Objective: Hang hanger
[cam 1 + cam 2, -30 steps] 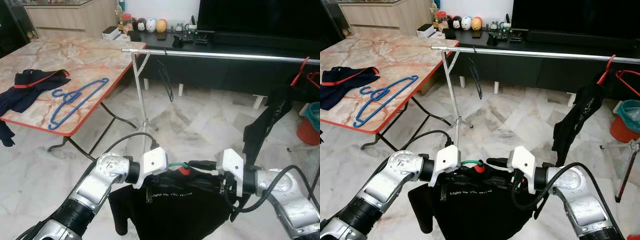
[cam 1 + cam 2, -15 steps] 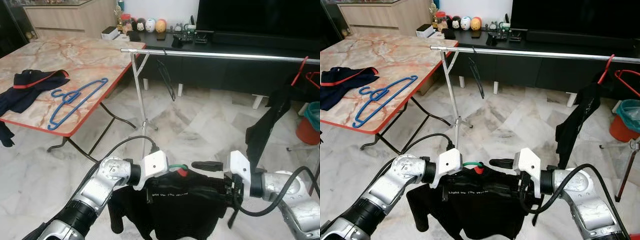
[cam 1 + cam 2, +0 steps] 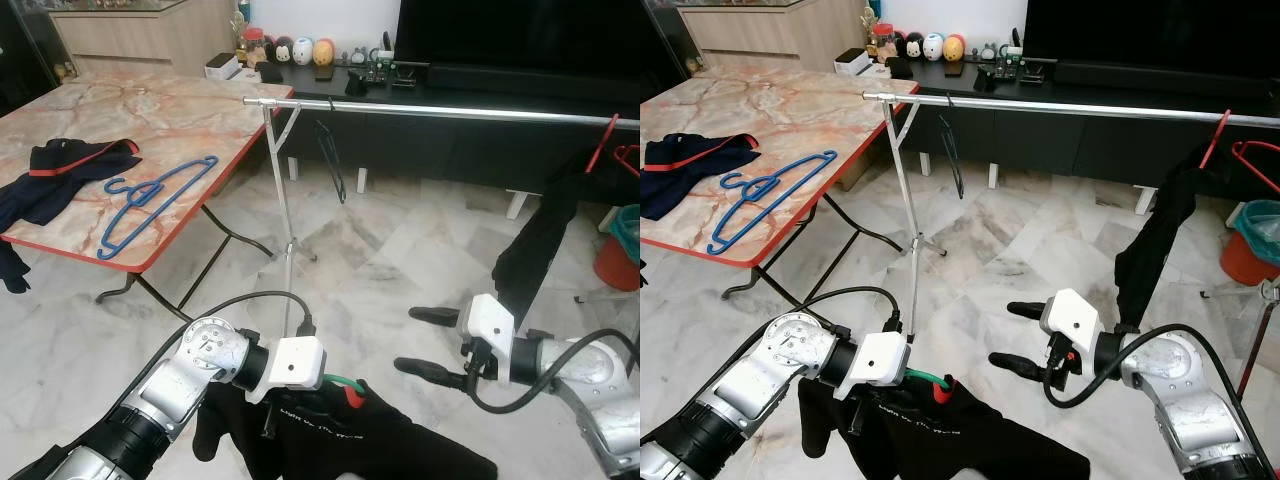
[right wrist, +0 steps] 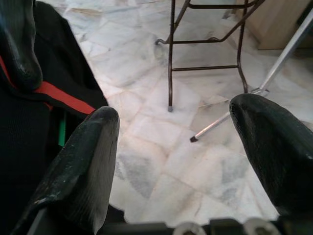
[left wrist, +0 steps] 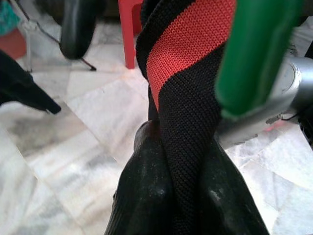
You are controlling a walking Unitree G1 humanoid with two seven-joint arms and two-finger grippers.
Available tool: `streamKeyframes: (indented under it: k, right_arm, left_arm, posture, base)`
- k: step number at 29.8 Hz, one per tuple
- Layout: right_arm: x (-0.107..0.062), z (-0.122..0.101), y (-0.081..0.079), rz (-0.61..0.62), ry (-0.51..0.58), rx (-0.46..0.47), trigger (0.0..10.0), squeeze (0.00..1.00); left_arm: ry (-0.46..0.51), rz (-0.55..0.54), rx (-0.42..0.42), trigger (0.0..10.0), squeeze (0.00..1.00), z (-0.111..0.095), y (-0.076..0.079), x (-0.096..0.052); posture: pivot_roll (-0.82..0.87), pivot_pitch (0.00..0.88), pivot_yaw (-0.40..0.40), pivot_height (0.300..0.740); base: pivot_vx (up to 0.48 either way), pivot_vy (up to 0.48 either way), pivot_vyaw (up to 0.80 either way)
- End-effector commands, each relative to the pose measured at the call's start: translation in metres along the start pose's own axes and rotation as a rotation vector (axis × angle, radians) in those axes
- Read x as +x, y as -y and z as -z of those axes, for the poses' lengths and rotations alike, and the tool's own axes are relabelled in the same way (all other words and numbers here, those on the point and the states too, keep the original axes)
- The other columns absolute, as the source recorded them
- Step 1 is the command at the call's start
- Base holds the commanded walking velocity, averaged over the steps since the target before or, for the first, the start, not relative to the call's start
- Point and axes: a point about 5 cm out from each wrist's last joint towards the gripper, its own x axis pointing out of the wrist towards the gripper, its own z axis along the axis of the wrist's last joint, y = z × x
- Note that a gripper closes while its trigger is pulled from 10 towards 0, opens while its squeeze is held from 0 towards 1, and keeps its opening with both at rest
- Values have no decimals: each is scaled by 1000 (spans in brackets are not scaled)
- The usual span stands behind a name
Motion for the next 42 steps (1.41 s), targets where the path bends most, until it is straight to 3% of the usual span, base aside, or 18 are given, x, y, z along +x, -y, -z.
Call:
streamKeyframes:
  k: [1, 9, 20, 27, 28, 42]
  right_arm:
    - [3, 2, -4, -31, -3, 0, 10000, 0]
    - [7, 1, -11, -72, 29, 12, 10000, 0]
    - [-9, -13, 27, 207, 125, -8, 10000, 0]
    - [-8, -28, 14, 101, 236, 31, 10000, 0]
    - [-6, -30, 5, 23, 251, 36, 10000, 0]
    - [-14, -33, -16, -148, 234, 38, 10000, 0]
  left_arm:
    - [53, -2, 76, 10000, 0, -16, -6, -1]
    - [113, 10, 108, 10000, 0, -27, -10, 7]
    - [98, 50, 70, 10000, 0, -19, -4, 20]
    - [71, -3, 48, 10000, 0, -13, -8, 22]
    - [57, -21, 42, 10000, 0, -10, -10, 22]
    - [47, -114, 23, 10000, 0, -6, -21, 23]
  posture:
    - [20, 0, 34, 740]
    - [17, 0, 38, 740]
    - [10, 10, 47, 740]
    - [11, 12, 49, 740]
    - [14, 15, 48, 740]
    - [10, 17, 47, 740]
  base:
    - [0, 0, 0]
    - [0, 0, 0]
    - [0, 0, 0]
    - [0, 0, 0]
    - [0, 0, 0]
    - [0, 0, 0]
